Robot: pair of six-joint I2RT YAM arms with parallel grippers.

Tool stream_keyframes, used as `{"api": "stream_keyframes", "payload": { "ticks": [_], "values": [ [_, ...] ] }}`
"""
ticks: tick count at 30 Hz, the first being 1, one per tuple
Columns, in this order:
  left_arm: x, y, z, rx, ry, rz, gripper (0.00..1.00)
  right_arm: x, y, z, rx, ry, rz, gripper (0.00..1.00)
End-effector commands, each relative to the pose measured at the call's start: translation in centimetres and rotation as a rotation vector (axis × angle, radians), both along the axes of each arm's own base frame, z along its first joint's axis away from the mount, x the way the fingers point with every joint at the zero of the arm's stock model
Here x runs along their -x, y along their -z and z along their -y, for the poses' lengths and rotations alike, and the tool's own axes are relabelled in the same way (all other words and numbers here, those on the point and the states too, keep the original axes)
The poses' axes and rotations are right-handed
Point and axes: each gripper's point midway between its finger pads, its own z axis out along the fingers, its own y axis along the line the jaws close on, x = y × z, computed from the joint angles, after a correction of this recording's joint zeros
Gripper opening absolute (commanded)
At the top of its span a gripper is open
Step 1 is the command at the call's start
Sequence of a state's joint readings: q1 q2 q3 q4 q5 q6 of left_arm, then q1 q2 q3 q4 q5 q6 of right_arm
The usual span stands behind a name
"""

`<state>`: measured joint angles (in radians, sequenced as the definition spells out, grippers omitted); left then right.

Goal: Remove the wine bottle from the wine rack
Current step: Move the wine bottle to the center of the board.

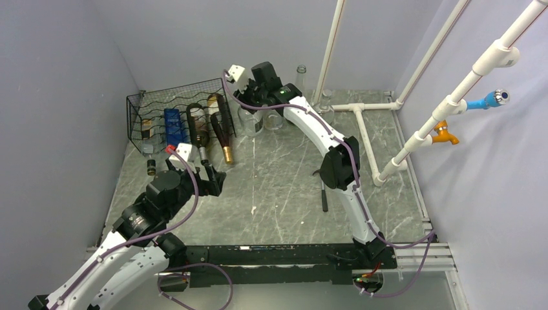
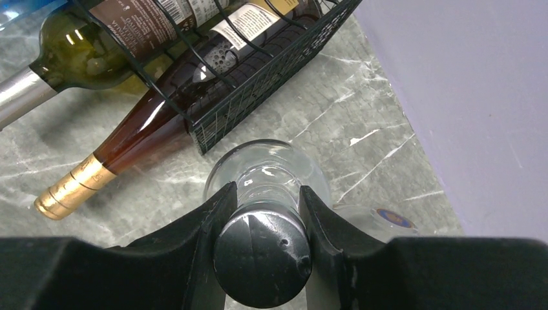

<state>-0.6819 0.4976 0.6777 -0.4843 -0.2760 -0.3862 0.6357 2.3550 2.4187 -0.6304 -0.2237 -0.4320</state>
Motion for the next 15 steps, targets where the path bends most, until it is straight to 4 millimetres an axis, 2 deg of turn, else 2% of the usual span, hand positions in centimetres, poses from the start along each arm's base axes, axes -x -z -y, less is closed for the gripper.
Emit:
{"api": "stream_keyframes", "payload": {
  "ticks": [1,9,15],
  "values": [
    [-0.4,-0.7,-0.1,0.002,-0.011,0.016,1.0,-2.6,-7.8,-0.4,-0.141,0.04,0.211,0.32],
    [-0.2,-0.9,0.0,0.015,-0.005,0.019,1.0,-2.2,-8.9,-0.2,-0.146,0.035,0.225,0.57],
    [0.0,-0.9,0.3,0.027,0.007,0.009,0.99,-1.4,-11.0,0.3,-0.16,0.023,0.243,0.66]
  ]
}}
